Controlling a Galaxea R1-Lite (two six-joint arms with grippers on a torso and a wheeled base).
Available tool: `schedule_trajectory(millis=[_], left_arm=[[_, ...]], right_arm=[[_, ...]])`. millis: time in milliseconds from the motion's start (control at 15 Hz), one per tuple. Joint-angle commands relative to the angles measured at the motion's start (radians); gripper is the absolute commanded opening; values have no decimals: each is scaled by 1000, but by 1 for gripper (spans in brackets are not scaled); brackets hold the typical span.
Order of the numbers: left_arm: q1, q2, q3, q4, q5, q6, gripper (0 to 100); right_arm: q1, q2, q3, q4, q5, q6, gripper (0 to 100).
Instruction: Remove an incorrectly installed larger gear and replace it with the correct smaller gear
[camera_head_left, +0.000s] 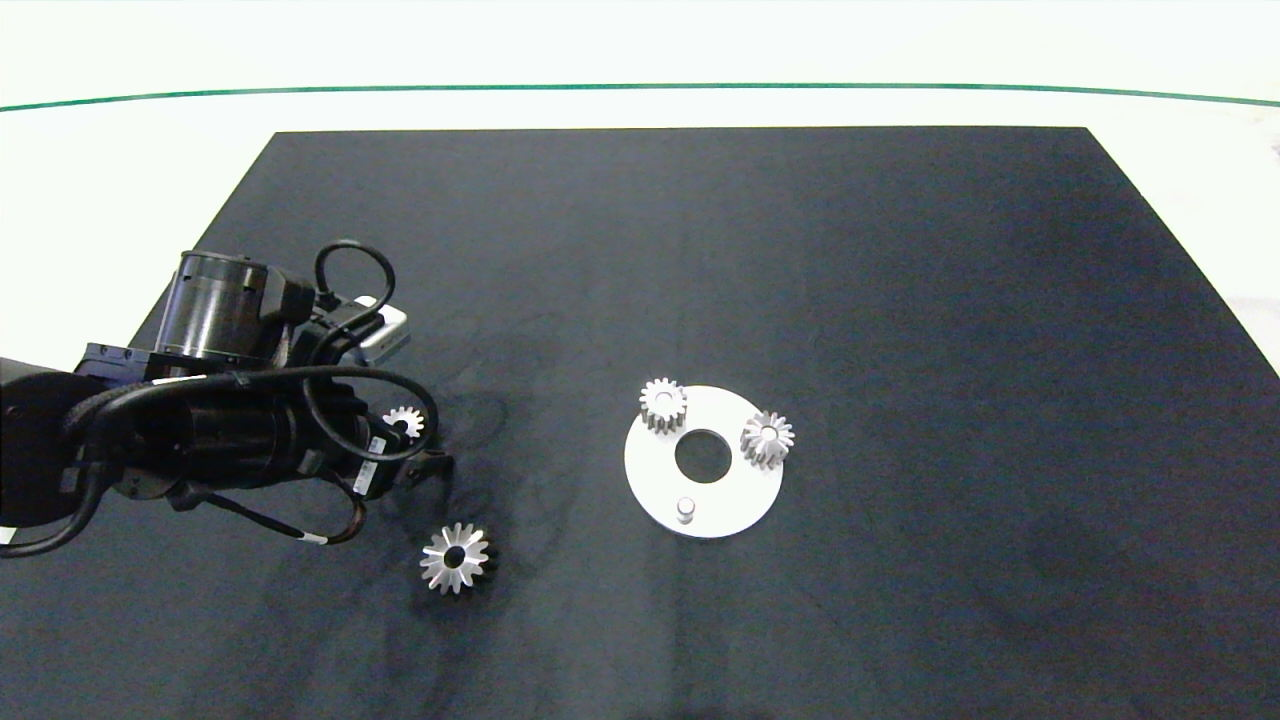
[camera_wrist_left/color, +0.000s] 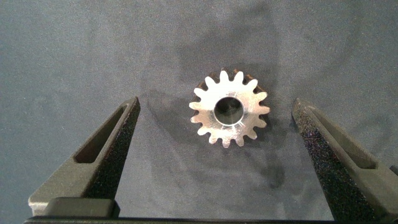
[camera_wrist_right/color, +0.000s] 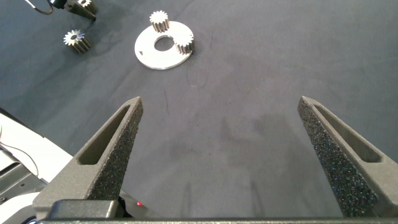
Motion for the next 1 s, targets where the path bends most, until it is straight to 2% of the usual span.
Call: schedule_trajectory(millis=[67,1000], left_arm=[[2,9,0,1,2,2,95],[-6,29,-2,0,2,1,66]], right_arm=[[0,0,0,1,2,-1,100],[0,0,-1,1,2,-1,100]])
